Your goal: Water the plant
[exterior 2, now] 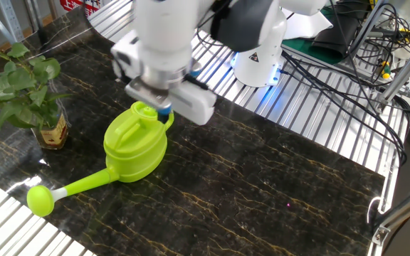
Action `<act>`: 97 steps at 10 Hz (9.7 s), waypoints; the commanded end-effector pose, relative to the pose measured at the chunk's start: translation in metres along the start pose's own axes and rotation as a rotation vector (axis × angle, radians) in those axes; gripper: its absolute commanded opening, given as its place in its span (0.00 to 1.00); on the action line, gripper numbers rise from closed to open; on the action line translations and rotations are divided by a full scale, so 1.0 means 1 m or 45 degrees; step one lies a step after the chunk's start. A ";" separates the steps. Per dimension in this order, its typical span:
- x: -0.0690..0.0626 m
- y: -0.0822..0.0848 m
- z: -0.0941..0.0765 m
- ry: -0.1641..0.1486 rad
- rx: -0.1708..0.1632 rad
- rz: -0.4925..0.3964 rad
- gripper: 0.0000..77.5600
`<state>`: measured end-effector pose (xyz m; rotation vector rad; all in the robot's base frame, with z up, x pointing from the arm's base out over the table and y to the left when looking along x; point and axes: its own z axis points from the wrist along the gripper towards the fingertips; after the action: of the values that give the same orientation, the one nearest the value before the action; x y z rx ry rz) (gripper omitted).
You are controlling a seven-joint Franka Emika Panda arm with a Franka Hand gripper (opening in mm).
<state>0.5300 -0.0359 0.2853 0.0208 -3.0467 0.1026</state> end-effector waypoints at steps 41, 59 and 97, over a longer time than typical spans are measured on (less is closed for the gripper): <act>-0.059 -0.074 0.034 0.190 0.155 -0.211 0.00; -0.055 -0.069 0.045 0.162 0.173 -0.171 0.00; -0.019 -0.084 0.053 0.052 -0.228 0.055 1.00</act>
<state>0.5445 -0.1229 0.2361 -0.0616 -3.0025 -0.1657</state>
